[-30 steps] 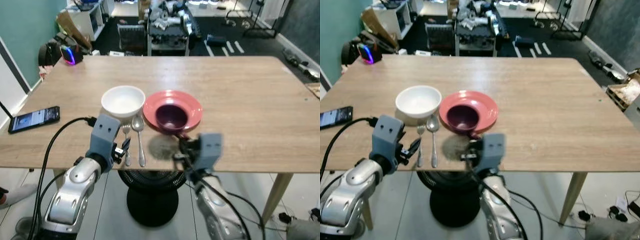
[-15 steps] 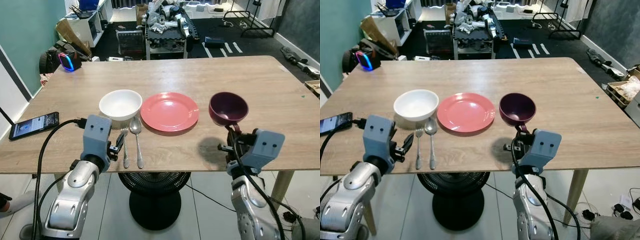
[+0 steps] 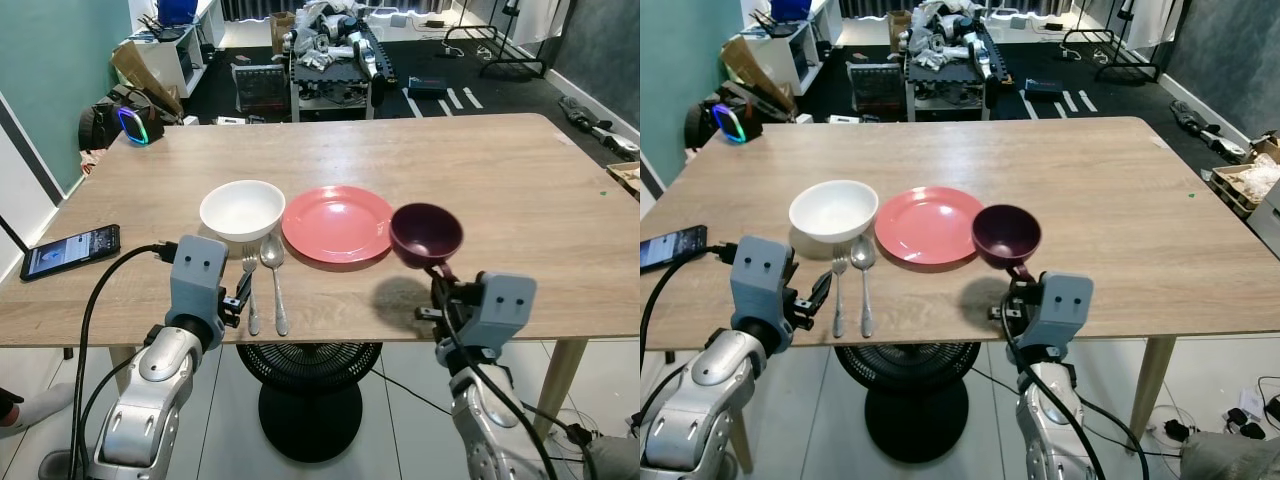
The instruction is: Setting the table
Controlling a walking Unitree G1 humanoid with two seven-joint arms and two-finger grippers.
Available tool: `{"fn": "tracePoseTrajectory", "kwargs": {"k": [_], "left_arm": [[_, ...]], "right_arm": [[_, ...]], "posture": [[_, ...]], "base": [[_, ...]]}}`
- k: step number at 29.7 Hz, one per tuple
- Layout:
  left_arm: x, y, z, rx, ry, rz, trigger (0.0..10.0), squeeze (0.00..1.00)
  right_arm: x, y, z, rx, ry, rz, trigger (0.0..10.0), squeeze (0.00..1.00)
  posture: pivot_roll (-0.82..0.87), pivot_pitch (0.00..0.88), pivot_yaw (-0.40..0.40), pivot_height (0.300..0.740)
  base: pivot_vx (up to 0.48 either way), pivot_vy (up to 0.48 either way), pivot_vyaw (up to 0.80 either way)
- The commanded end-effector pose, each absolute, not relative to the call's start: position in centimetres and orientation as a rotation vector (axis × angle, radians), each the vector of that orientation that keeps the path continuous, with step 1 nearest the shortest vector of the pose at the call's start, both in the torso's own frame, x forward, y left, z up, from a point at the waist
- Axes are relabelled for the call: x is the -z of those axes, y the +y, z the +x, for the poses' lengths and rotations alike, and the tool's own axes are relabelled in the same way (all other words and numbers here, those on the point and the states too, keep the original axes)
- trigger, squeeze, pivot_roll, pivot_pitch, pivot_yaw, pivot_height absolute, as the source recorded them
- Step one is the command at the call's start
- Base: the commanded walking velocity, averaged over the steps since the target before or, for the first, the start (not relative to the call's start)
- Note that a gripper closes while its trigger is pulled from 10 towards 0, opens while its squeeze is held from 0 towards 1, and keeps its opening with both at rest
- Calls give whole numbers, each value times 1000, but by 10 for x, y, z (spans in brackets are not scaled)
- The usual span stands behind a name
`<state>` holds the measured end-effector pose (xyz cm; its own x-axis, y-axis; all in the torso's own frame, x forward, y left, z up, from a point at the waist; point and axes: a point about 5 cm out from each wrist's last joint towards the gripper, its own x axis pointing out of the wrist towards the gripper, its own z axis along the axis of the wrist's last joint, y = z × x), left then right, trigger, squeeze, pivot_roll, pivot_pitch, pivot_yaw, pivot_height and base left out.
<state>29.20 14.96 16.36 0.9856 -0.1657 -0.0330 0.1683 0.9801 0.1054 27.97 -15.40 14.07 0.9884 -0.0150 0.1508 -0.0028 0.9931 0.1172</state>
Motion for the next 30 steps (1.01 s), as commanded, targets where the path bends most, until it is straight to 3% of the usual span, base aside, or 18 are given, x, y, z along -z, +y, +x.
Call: {"fn": "tracePoseTrajectory", "kwargs": {"k": [1,30], "left_arm": [[-163,150,294,166,26,123,10000,0],[-165,149,301,161,14,129,10000,0]], "right_arm": [[-137,-153,279,5,-143,121,10000,0],[-134,-152,281,4,-138,121,10000,0]], "posture": [[-33,0,114,740],[-33,0,114,740]], "base": [[0,0,0],[0,0,0]]}}
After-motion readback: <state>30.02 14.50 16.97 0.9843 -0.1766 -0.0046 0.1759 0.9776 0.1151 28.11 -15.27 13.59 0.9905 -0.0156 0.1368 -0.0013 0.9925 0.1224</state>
